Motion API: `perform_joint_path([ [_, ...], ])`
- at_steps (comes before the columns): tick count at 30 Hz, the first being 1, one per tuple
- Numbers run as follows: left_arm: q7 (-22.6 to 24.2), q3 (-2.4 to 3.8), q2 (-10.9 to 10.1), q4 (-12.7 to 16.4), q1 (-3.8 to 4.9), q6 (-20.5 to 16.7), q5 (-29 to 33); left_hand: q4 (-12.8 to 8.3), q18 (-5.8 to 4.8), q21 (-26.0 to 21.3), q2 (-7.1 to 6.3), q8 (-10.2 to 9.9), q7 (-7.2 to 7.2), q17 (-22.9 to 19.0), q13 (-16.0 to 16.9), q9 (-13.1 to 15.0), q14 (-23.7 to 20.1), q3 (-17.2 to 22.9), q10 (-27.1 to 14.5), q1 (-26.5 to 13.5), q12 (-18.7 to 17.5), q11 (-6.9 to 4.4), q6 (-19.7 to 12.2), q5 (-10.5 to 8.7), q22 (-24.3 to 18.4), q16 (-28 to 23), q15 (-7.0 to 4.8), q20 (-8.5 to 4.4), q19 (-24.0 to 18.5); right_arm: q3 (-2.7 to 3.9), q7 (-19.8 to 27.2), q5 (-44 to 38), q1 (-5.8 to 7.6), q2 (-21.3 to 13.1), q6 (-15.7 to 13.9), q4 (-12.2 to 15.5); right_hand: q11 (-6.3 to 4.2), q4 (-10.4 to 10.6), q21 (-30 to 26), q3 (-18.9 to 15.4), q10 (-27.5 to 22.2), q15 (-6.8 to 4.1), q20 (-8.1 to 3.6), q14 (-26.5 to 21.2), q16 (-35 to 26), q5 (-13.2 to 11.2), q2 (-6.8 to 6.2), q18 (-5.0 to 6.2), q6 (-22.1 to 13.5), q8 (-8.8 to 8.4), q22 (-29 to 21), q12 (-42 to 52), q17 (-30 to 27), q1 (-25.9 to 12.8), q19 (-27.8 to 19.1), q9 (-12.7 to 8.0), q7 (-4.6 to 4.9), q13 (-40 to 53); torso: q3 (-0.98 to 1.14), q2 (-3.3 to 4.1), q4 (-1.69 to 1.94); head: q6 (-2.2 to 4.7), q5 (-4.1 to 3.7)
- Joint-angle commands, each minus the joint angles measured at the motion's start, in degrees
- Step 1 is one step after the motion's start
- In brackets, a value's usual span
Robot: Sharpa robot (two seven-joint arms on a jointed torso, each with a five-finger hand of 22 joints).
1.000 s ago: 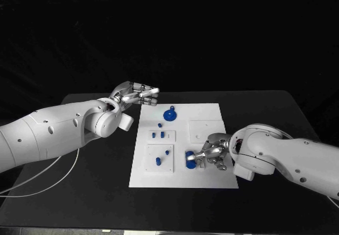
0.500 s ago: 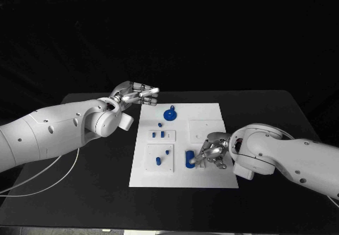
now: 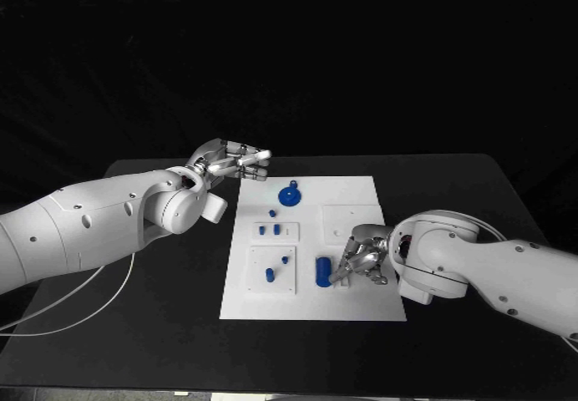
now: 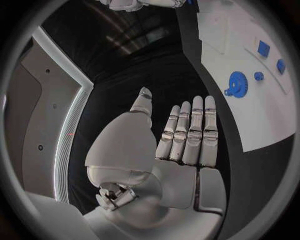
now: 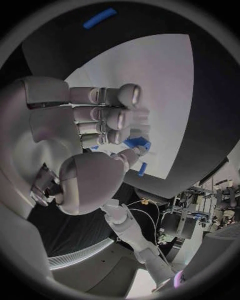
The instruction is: Assemble the parts on the task board
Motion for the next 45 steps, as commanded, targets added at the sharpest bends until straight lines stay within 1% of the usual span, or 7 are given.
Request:
perform_joint_path([
  [1,0.27,0.04,0.08,0.07,0.04,0.90,0.11,-0.14,0.04,-0.34,-0.11,0.12,0.36,0.01,0.04,0.03,-0.29,-0.18,-0.18,0.05,-0.14,0.03,-0.09,-0.13,-0.08,-0.08,-0.13,0.26,-0.21,0.01,0.43,-1.75,-0.09,0.15,0.54,-0.10,0.08,0.69,0.33,-0.17,0.55,-0.54,-0.23,0.03,0.33,-0.20,0.07,-1.10,0.54,0.32,0.10,0.35,0.13,-0.75,3.00,0.18,0.00,0.09,-0.01,0.03,0.01,0.00,0.00],
  [5,0.27,0.04,0.03,0.06,0.04,0.92,0.10,-0.14,0.04,-0.34,-0.11,0.12,0.36,0.01,0.04,0.03,-0.29,-0.18,-0.18,0.05,-0.14,0.03,-0.09,-0.13,-0.08,-0.08,-0.13,0.26,-0.21,0.00,0.31,-1.71,-0.16,0.35,0.50,-0.30,-0.02,1.80,0.54,-0.44,0.82,-0.59,-0.28,0.04,0.47,-0.10,-0.09,-1.15,0.77,0.31,0.14,0.36,0.23,-0.85,3.00,0.60,-0.06,0.28,-0.01,0.02,0.03,-0.06,-0.05],
  [10,0.27,0.03,-0.01,0.06,0.04,0.92,0.10,-0.14,0.04,-0.34,-0.11,0.12,0.36,0.01,0.04,0.03,-0.29,-0.18,-0.18,0.05,-0.14,0.03,-0.09,-0.13,-0.08,-0.08,-0.13,0.26,-0.21,0.00,0.08,-1.87,-0.37,0.63,0.46,-0.62,-0.06,1.93,0.55,-0.49,0.95,-0.63,-0.31,0.02,0.42,0.31,0.11,-1.16,0.93,0.32,0.12,0.44,0.17,-0.78,3.00,0.73,-0.16,0.39,-0.02,0.02,0.02,-0.12,-0.08],
  [25,0.09,0.03,-0.06,0.04,0.04,1.03,0.07,-0.10,0.04,-0.34,-0.12,0.13,0.35,0.02,0.04,0.03,-0.28,-0.17,-0.20,0.01,-0.14,0.03,-0.05,-0.13,-0.08,-0.07,-0.13,0.26,-0.21,-0.01,-0.22,-4.79,-0.92,0.91,-1.33,-1.27,-0.22,1.03,0.97,-1.04,1.20,-0.74,-0.44,0.02,0.53,5.54,1.50,-1.28,0.96,0.31,0.11,0.24,0.18,-1.22,3.02,0.83,-0.35,0.70,0.03,0.00,-0.01,-0.20,-0.34],
  [31,-0.20,0.00,-0.06,-0.01,0.04,1.29,-0.28,-0.05,0.01,-0.41,-0.30,0.13,0.34,-0.01,0.04,0.03,-0.47,-0.13,-0.39,0.08,-0.15,0.07,-0.12,-0.13,-0.11,-0.10,-0.07,0.29,-0.32,-0.01,-0.23,-5.06,-1.00,0.82,-1.89,-1.52,-0.22,0.60,1.08,-1.14,1.24,-0.75,-0.45,0.03,0.51,5.74,1.92,-1.28,0.92,0.31,0.09,0.19,0.12,-1.39,3.02,0.81,-0.37,0.79,0.12,0.03,-0.09,-0.18,-0.46],
  [34,-0.22,0.00,-0.04,-0.07,0.03,1.33,-0.36,-0.05,0.01,-0.41,-0.30,0.13,0.34,-0.01,0.04,0.03,-0.47,-0.13,-0.39,0.08,-0.15,0.07,-0.12,-0.13,-0.11,-0.10,-0.07,0.29,-0.32,-0.01,-0.21,-5.10,-1.02,0.76,-2.00,-1.63,-0.21,0.73,1.12,-1.30,1.25,-0.75,-0.46,0.03,0.52,5.92,2.23,-1.27,0.88,0.30,0.07,0.14,0.11,-1.91,3.02,0.79,-0.34,0.83,0.07,-0.01,-0.08,-0.17,-0.55],
  [45,-0.22,-0.02,-0.09,-0.20,0.03,1.32,-0.43,-0.05,0.01,-0.41,-0.30,0.13,0.34,-0.01,0.04,0.03,-0.47,-0.13,-0.39,0.08,-0.15,0.07,-0.12,-0.13,-0.11,-0.10,-0.07,0.29,-0.32,0.00,-0.02,-3.75,-1.06,0.23,-1.04,-1.77,-0.21,0.63,0.99,-1.41,1.20,-0.76,-0.46,0.00,0.43,6.09,1.95,-1.25,0.82,0.30,-0.03,0.00,0.01,-1.89,2.99,0.78,-0.33,0.81,0.06,-0.02,0.00,-0.17,-0.60],
])
